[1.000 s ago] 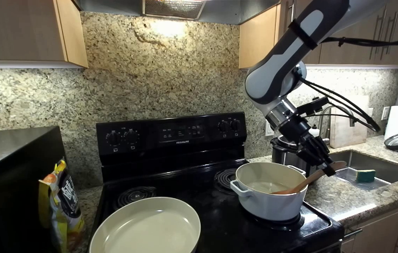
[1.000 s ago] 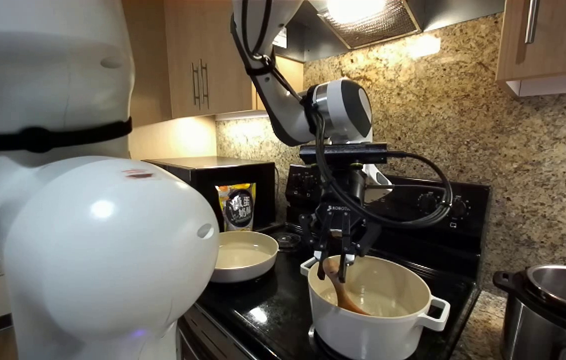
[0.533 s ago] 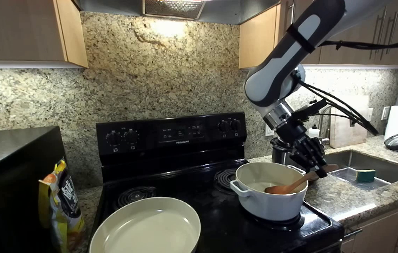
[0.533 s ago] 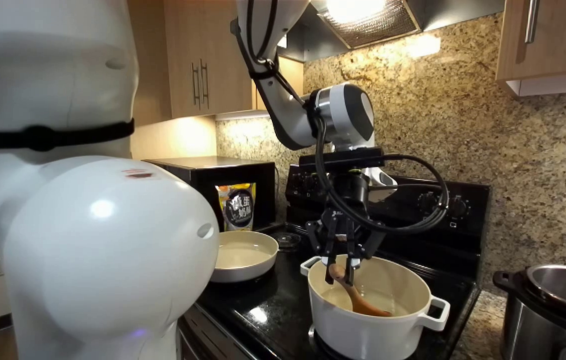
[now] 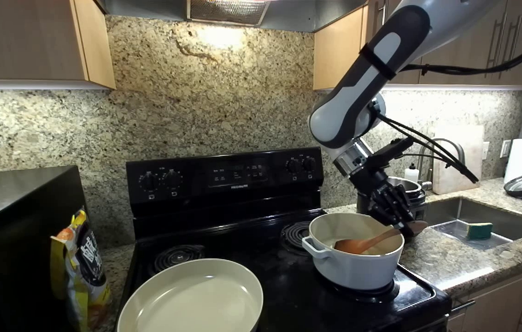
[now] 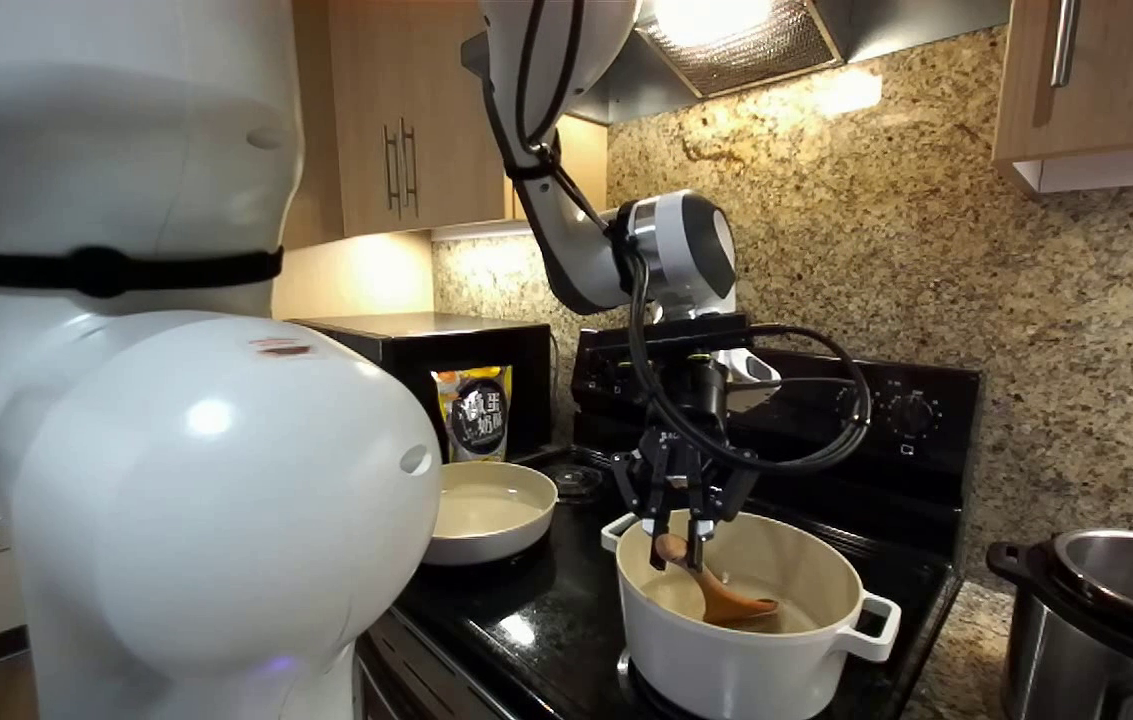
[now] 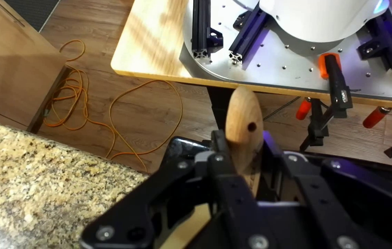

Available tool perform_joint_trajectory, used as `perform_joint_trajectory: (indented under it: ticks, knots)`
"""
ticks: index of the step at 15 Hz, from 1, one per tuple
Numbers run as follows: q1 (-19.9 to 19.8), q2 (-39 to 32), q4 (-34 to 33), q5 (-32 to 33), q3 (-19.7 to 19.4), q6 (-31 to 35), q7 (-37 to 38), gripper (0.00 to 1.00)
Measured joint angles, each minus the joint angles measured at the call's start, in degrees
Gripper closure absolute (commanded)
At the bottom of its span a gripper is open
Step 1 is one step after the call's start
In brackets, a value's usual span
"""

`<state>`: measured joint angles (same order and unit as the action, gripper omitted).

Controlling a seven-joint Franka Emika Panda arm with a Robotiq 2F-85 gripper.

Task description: Stir the pot on the stove with the wooden spoon

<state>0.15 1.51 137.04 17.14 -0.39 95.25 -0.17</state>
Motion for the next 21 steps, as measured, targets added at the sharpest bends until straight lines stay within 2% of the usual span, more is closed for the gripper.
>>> perform_joint_trajectory:
  ticks: [7, 11, 16, 21]
  knots:
    - [3.2, 0.3, 0.8, 0.0, 3.2, -0.3, -0.3, 0.93]
    - [3.9, 3.4, 3.3, 0.2, 3.9, -2.0, -0.4, 0.93]
    - [3.2, 8.2, 4.7, 1.3, 2.5, -5.1, -0.4, 0.93]
    - [0.7, 7.3, 4.1, 1.8, 0.3, -5.0, -0.2, 0.93]
